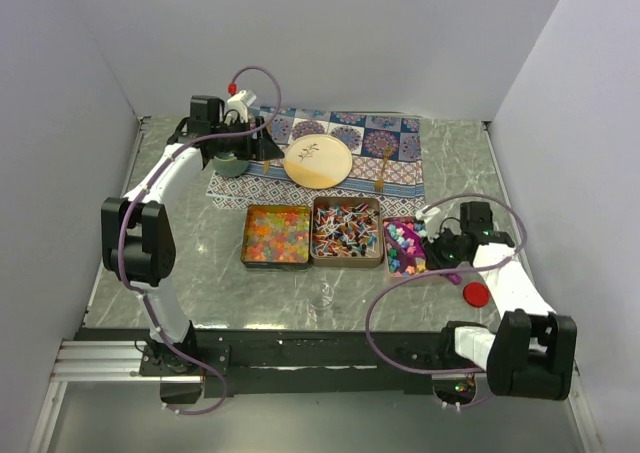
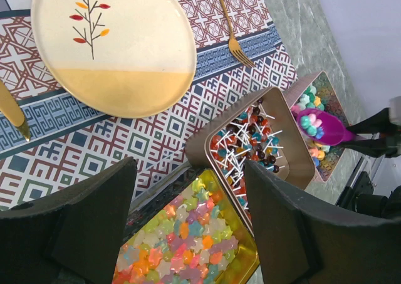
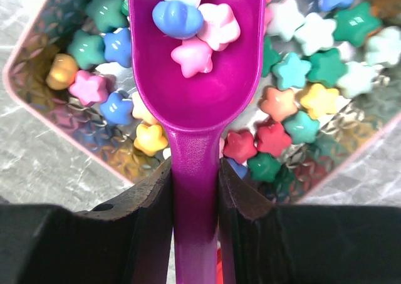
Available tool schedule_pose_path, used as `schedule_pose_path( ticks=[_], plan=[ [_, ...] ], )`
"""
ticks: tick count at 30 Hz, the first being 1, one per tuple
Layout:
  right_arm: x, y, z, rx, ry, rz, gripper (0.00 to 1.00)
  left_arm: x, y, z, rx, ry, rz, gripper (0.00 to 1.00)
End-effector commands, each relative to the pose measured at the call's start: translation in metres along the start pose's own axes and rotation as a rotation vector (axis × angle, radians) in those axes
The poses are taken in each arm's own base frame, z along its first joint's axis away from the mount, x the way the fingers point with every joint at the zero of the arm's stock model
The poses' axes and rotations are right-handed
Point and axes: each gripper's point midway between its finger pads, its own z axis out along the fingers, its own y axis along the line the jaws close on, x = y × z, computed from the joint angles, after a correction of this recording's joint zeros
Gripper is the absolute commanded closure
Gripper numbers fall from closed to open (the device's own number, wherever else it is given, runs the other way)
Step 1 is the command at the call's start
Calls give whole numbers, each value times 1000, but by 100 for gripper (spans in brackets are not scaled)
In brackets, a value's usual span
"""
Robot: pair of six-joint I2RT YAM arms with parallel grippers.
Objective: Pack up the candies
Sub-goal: Scoop the fake candies from the storage box.
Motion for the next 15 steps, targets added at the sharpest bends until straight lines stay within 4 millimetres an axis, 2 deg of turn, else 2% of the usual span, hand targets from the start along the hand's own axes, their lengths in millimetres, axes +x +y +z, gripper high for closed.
schedule_pose_path(
  ticks=[1,8,11,13,15],
  plan=[
    [-18,7,-15,-37,-142,-52,100,-18,-20,-4,43,-30,89,25],
    [-17,7,-29,-41,-193,-42,100,-16,-26,-3,67,-24,105,25],
    [-38,6,-45,-67,-301,-2,100,-16,-31,-2,88,-22,112,25],
    [-60,6,-60,-87,-357,-23,100,-20,-32,-4,87,-31,118,25],
    [-92,7,-79,-67,-429,-60,100,-26,-29,-7,45,-54,121,25]
  ],
)
